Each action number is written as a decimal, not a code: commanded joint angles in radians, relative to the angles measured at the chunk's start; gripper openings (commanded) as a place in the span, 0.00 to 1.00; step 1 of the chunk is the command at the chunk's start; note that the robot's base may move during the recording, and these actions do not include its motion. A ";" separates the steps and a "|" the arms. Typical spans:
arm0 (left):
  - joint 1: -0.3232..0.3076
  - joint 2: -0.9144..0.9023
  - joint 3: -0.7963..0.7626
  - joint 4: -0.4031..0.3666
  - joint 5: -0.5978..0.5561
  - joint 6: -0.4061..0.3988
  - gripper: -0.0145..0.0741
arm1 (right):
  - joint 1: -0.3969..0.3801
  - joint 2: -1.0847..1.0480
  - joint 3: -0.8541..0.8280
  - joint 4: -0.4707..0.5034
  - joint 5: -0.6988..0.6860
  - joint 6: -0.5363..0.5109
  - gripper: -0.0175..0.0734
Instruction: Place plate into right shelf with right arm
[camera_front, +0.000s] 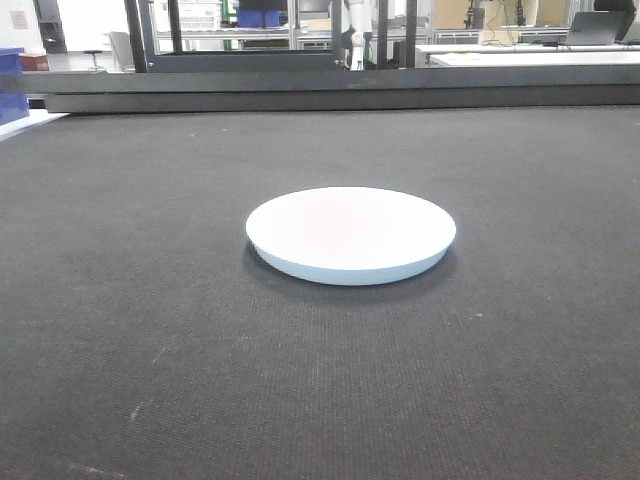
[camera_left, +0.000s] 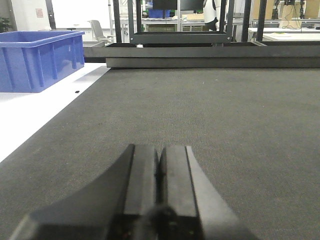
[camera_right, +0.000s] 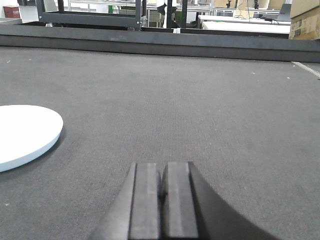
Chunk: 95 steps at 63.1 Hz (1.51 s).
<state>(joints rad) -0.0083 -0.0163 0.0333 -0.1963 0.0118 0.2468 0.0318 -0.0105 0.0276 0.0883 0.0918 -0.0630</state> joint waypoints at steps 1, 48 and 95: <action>0.000 -0.011 0.005 -0.002 -0.088 -0.002 0.11 | -0.007 -0.014 -0.006 -0.004 -0.092 -0.008 0.25; 0.000 -0.011 0.005 -0.002 -0.088 -0.002 0.11 | -0.007 -0.014 -0.036 -0.002 -0.115 -0.005 0.25; 0.000 -0.011 0.005 -0.002 -0.088 -0.002 0.11 | 0.083 0.919 -0.936 -0.018 0.577 0.142 0.84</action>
<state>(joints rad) -0.0083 -0.0163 0.0333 -0.1963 0.0118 0.2468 0.0700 0.8140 -0.7877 0.0832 0.6820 0.0174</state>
